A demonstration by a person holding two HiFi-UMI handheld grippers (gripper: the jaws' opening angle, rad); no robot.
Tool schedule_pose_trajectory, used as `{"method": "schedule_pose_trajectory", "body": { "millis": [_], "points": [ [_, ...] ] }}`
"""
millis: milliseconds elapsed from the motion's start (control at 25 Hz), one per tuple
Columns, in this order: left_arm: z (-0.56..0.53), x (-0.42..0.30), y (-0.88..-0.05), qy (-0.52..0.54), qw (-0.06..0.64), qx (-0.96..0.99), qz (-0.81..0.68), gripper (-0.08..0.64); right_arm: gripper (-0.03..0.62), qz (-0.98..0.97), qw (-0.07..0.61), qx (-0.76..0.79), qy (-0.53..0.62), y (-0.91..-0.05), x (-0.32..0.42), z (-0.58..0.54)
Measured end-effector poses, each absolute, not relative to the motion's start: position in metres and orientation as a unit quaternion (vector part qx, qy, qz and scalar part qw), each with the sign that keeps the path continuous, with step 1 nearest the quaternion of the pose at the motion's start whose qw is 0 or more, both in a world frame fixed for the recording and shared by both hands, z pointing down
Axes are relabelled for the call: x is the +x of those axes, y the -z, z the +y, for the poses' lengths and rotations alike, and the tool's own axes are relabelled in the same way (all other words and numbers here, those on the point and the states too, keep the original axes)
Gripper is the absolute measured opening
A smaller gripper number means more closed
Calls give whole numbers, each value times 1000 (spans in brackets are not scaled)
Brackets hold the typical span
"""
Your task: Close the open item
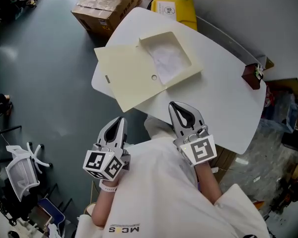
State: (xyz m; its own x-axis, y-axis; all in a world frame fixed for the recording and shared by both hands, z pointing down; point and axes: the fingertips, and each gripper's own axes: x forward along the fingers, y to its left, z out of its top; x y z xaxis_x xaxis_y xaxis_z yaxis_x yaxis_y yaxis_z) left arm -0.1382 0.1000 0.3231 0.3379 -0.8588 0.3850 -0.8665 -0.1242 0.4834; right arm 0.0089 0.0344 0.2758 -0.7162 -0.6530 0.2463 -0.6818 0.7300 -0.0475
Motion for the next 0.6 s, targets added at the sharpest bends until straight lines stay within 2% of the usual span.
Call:
{"method": "schedule_pose_trajectory", "body": {
  "millis": [240, 600],
  "points": [
    [56, -139, -328, -13, 325, 708, -627, 26, 15, -936, 93, 330, -76, -278, 12, -33],
    [33, -166, -338, -34, 319, 673, -667, 26, 15, -942, 89, 311, -91, -294, 2, -53]
  ]
}}
